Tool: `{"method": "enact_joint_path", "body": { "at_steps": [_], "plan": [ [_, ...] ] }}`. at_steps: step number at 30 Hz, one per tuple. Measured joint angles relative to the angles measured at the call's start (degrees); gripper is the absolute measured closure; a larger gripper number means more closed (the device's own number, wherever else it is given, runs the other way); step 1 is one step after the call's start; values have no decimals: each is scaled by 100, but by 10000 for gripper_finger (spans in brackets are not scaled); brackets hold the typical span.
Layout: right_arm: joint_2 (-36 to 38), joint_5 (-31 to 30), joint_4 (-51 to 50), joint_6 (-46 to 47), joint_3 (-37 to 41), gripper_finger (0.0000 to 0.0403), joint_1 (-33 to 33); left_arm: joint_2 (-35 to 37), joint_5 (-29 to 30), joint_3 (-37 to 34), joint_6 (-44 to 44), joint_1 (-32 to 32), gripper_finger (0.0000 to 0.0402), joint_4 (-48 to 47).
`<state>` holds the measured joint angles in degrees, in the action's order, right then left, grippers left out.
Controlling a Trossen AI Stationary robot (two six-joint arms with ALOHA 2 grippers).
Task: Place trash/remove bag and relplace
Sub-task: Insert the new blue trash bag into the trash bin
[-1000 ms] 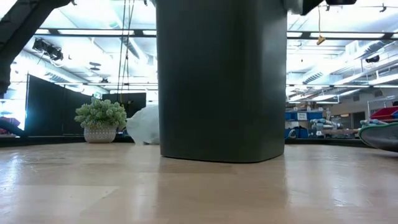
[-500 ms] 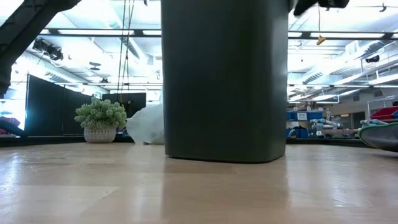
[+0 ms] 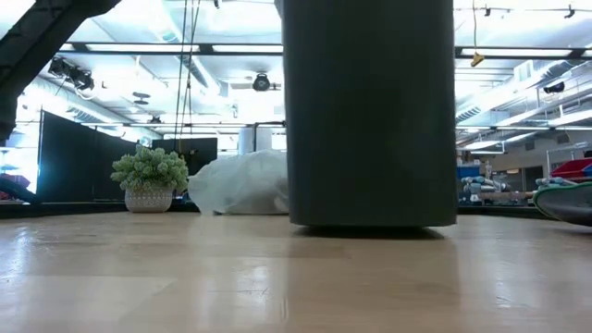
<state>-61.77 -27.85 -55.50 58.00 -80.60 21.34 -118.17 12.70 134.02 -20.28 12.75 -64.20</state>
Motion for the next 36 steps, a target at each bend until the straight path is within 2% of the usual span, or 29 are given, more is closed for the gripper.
{"method": "enact_joint_path", "body": {
  "at_steps": [6,11,16,23,29,36],
  "plan": [
    [27,-298,-829,784,0,234,-2,9,64,98,-20,-88,374,52],
    [149,-225,-682,742,0,249,-2,142,71,98,-71,-168,374,261],
    [150,330,-616,624,4,273,0,324,95,98,-77,-188,374,402],
    [319,505,77,476,641,289,-19,594,110,109,-147,-155,374,576],
    [722,518,926,487,1456,289,-17,647,61,98,280,-111,374,194],
    [1286,504,1926,207,2489,293,-221,843,-728,98,1017,-111,374,-558]
  ]
}}
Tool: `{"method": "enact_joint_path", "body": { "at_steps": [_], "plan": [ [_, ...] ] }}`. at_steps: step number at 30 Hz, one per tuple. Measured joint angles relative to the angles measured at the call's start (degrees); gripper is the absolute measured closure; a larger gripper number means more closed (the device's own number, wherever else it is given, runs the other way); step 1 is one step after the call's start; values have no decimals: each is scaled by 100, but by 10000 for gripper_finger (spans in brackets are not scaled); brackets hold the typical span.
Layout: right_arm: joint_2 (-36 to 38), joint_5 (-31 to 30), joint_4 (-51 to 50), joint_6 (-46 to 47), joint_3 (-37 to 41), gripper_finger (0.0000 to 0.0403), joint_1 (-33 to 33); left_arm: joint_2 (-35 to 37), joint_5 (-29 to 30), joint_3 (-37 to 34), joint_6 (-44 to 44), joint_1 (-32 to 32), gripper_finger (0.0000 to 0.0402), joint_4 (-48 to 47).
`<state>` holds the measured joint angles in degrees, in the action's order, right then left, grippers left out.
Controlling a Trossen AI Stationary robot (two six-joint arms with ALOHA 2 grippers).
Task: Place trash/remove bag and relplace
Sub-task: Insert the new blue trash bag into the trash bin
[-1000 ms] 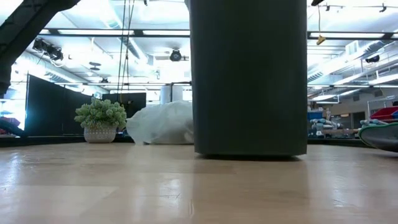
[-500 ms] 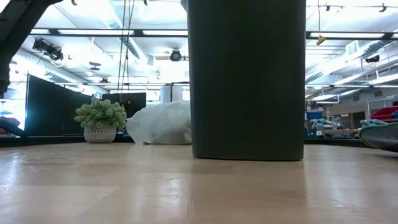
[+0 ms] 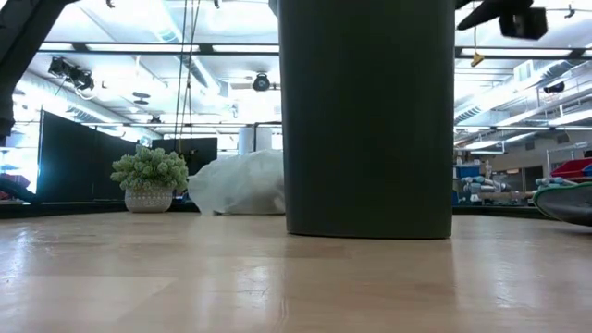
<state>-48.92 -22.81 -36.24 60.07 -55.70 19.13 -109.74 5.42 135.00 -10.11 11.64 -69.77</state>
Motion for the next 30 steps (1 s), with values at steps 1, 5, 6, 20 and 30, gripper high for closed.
{"method": "enact_joint_path", "body": {
  "at_steps": [1,5,6,20,30],
  "plan": [
    [81,5,202,-55,142,293,-46,19,-127,0,92,0,374,-17],
    [353,12,749,-234,542,293,-207,42,-394,0,287,-4,374,-166],
    [409,13,772,-267,589,294,-241,42,-429,-2,290,7,374,-240],
    [698,216,773,-664,660,303,-533,29,-822,-33,356,-31,374,-44],
    [694,313,645,-678,660,303,-664,-39,-208,-34,333,-78,298,-380]
  ]
}}
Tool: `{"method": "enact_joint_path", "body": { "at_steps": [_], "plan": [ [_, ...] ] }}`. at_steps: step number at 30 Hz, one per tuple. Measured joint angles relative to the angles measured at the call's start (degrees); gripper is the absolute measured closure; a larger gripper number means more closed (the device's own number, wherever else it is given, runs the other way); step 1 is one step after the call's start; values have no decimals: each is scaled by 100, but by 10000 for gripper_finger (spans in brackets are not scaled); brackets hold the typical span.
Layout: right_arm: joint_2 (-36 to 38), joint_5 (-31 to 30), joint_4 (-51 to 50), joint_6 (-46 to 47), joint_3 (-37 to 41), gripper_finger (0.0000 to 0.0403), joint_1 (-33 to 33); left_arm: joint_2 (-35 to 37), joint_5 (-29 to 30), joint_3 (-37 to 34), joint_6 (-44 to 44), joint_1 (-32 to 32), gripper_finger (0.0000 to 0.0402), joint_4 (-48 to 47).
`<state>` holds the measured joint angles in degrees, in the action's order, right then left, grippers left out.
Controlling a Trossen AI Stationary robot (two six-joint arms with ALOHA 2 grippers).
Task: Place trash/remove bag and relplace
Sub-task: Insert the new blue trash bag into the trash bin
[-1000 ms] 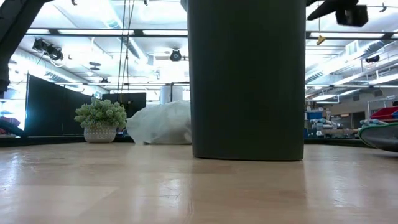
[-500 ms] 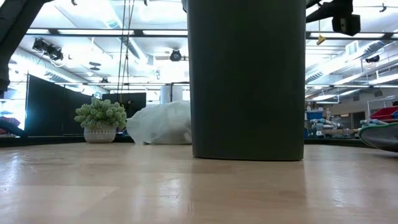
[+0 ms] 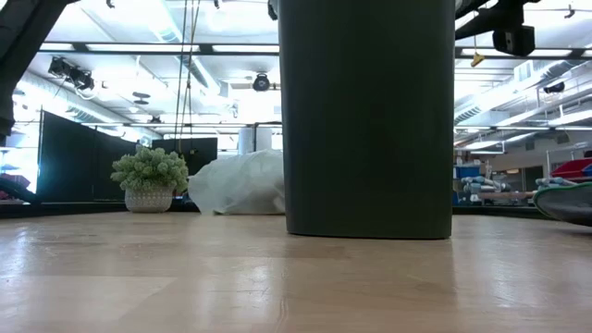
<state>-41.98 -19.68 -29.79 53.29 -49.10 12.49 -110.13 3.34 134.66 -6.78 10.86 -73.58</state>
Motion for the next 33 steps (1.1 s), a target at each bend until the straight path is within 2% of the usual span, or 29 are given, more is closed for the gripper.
{"method": "enact_joint_path", "body": {
  "at_steps": [8,14,17,21,28,33],
  "plan": [
    [-4,17,-124,20,0,303,0,-159,-60,2,260,-103,203,-66],
    [-4,17,-125,64,0,303,0,-261,46,2,447,-112,185,-92],
    [-9,17,-128,66,0,303,0,-286,502,2,539,-112,201,-175],
    [-27,14,-128,77,0,309,0,-284,1128,2,594,-117,257,-285],
    [-150,14,-123,79,2,337,0,-280,1223,2,602,-114,387,-259],
    [-203,6,-50,155,4,372,2,-280,1164,2,688,-117,393,-250]
  ]
}}
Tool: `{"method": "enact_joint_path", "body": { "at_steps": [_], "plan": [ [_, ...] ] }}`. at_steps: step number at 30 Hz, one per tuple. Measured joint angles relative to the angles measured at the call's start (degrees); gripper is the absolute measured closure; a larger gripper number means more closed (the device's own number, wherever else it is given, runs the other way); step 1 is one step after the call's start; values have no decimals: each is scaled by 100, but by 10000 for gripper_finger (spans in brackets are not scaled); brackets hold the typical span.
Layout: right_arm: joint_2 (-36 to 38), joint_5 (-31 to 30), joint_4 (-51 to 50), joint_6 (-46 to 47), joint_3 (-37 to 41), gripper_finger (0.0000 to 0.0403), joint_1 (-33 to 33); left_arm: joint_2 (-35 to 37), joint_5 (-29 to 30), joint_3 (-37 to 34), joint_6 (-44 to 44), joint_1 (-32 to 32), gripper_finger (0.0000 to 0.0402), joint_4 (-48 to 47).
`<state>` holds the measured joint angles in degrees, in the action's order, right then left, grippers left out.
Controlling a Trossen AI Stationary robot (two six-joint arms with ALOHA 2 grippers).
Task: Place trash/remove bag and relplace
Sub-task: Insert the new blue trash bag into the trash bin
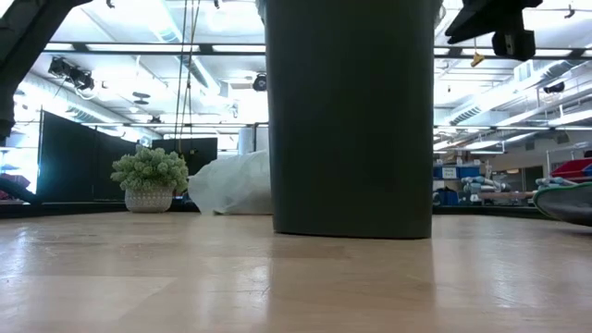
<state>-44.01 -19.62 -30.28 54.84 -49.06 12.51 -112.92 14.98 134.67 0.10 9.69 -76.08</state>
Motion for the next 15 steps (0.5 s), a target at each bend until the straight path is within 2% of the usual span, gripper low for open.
{"method": "enact_joint_path", "body": {
  "at_steps": [4,7,15],
  "plan": [
    [112,-162,269,8,0,384,2,0,-13,0,-62,35,392,-47],
    [299,-164,335,64,0,371,0,2,-24,0,15,103,392,-64],
    [579,-118,435,107,0,267,11,2,-22,0,206,260,396,-103]
  ]
}}
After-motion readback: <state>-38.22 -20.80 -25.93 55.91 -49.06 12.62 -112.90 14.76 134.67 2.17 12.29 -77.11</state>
